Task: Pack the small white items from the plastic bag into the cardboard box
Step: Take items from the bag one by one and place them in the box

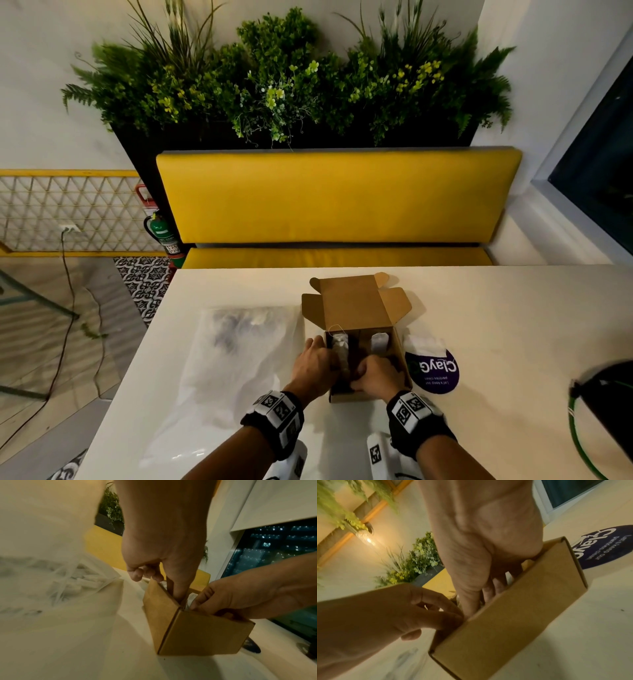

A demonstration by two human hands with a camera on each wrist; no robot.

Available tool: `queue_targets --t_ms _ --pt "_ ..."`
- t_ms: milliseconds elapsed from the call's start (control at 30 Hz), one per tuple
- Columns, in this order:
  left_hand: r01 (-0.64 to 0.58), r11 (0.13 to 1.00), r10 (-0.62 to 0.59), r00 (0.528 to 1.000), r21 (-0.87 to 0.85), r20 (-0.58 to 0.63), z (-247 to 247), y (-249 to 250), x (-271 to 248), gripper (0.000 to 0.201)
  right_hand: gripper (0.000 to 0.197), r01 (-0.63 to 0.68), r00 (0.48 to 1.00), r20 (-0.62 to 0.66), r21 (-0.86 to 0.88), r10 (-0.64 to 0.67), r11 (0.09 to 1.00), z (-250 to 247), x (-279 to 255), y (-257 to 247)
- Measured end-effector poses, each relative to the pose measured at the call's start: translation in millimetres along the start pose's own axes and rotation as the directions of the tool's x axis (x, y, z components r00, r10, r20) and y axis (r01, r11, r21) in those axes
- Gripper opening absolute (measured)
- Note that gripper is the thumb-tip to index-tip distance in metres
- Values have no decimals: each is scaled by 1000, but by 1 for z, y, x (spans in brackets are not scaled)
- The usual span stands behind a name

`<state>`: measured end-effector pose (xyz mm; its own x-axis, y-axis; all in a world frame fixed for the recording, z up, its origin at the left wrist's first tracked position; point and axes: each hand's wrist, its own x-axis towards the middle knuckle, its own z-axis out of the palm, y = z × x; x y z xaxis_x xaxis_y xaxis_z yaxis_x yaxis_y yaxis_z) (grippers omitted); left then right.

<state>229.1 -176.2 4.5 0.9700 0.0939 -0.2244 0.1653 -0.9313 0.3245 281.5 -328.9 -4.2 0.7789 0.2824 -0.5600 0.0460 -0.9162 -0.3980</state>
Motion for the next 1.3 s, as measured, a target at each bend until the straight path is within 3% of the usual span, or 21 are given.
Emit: queue_targets --t_ms 133,233,300,367,433,467,500,567,600,667,767,867,967,1100,1200,1300 --pt "-10 975 -15 993 -221 -115 -29 -14 -17 16 23 109 986 -134 93 -96 990 -17 -13 0" --pt "-44 904 -23 988 -425 -151 -65 -31 -56 11 13 291 933 -254 119 -254 949 -23 -32 -24" --pt "-26 818 35 999 -574 4 -86 -51 -91 11 14 419 899 -206 153 -386 895 -17 -46 -47" --pt "61 772 98 972 -633 213 -101 -78 -124 19 25 532 847 -79 143 -527 834 -5 -58 -71" --pt "127 845 96 919 -519 383 -101 -102 -151 26 45 638 768 29 48 -639 769 13 -65 -92" --pt "133 891 59 915 -434 400 -93 -115 -162 28 57 682 730 74 -32 -679 730 23 -67 -101" --pt "123 927 18 929 -355 369 -82 -126 -172 29 67 714 699 111 -131 -706 687 35 -67 -109" --pt "55 967 -28 993 -247 111 -53 -153 -185 35 75 727 673 158 -316 -722 609 60 -68 -124" --pt "46 970 -48 999 -239 0 -36 -165 -189 39 71 714 675 147 -374 -723 591 71 -69 -130" --pt "47 975 -90 977 -215 -191 -16 -170 -193 39 53 687 677 60 -409 -734 601 84 -70 -139" --pt "22 976 -106 917 -216 -386 -29 -155 -200 21 39 678 650 -75 -393 -756 622 90 -74 -150" --pt "-8 982 -71 909 -188 -410 -31 -153 -203 30 30 695 629 -86 -383 -773 608 85 -76 -155" --pt "-13 972 -84 914 -235 -397 -30 -157 -208 25 17 688 650 -101 -341 -753 641 81 -75 -158" --pt "-207 968 103 844 -143 -527 -32 -154 -198 26 14 699 640 -209 -244 -740 673 81 -77 -162" --pt "-146 985 78 850 -91 -520 -32 -153 -179 31 19 701 601 -287 -259 -746 664 80 -83 -166" --pt "-89 992 36 888 -94 -458 -26 -162 -152 25 24 713 583 -352 -212 -732 669 79 -90 -171"
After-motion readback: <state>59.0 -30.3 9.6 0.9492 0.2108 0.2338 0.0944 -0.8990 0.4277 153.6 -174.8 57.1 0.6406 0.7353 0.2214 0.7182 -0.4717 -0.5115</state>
